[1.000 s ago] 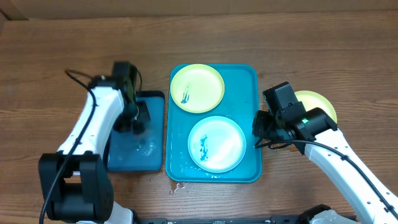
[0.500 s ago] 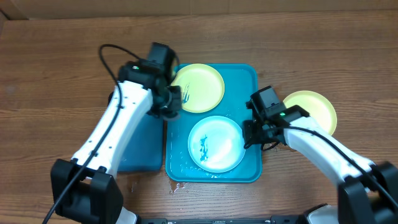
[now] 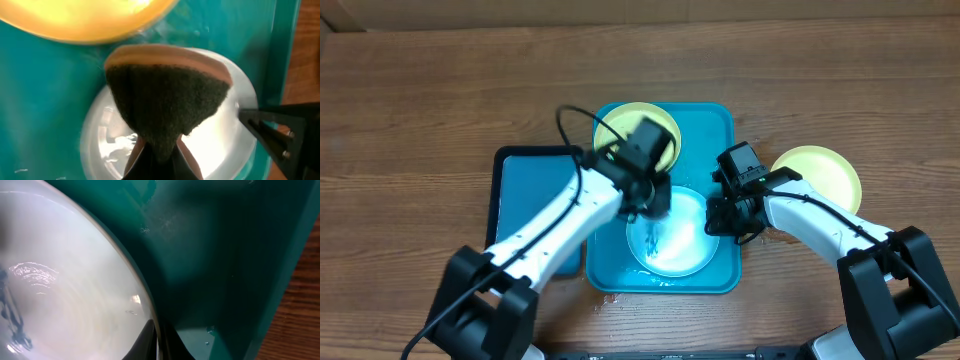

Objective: Clean dirty plates on tray and stack at the side
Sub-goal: 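Move the sponge with the left gripper onto the light blue plate, then scrub the light blue plate with the sponge while the right gripper holds it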

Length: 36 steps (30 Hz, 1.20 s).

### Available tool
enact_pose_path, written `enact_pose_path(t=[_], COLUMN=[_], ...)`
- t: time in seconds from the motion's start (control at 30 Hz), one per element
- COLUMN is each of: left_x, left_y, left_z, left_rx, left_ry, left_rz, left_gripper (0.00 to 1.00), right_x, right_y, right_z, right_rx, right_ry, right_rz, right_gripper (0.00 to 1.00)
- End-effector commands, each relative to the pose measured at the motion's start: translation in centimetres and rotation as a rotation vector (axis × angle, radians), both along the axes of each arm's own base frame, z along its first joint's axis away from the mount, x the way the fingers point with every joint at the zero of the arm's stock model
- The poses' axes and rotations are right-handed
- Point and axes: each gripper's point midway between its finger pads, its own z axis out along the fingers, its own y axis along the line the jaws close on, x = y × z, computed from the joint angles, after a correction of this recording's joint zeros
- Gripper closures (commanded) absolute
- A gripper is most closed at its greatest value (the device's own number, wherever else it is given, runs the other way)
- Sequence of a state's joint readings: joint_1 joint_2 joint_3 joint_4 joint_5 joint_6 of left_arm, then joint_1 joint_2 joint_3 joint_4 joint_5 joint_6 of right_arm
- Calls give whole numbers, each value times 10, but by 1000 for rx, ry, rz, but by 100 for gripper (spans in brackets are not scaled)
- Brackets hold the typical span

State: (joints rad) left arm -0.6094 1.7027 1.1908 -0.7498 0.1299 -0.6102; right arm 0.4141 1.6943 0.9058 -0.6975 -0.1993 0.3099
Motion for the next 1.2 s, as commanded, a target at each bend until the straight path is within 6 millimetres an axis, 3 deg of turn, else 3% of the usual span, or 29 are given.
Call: enact_pose_path(t=[0.0,0.13,0.3,0.53,0.7,0.8,1.03,1.17], left_x=[-11,-17,-26,4,6,5,-18,-44], left_y=[-19,-36,-15,65,76,56,-47,-63], left_z=[-16,-46,-78,-61,-55,-58,-71,-80], left_rx=[-102,-159,-33,363,447,347,-155,-230], left_ry=[96,204,337,230,199,218,396,528], left_rz=[57,45,94,179,122,61,-102,-141], left_gripper=[96,96,96,96,96,96,96,96], right_x=[-3,-3,-4,-5,-5,-5,-5,-5], right_y=[-7,-7,-8,-8,-8,-8,-8,-8], right_z=[-11,-11,-12,-12,-12,-12,-12,-12], right_rx=[-43,-43,-46,-48,-48,-48,-48,-48], right_ry=[26,26,34,37,37,37,37,37], right_rz=[-40,-40,-40,-40,-40,-40,-40,-40], right_gripper=[96,96,96,96,96,96,96,96])
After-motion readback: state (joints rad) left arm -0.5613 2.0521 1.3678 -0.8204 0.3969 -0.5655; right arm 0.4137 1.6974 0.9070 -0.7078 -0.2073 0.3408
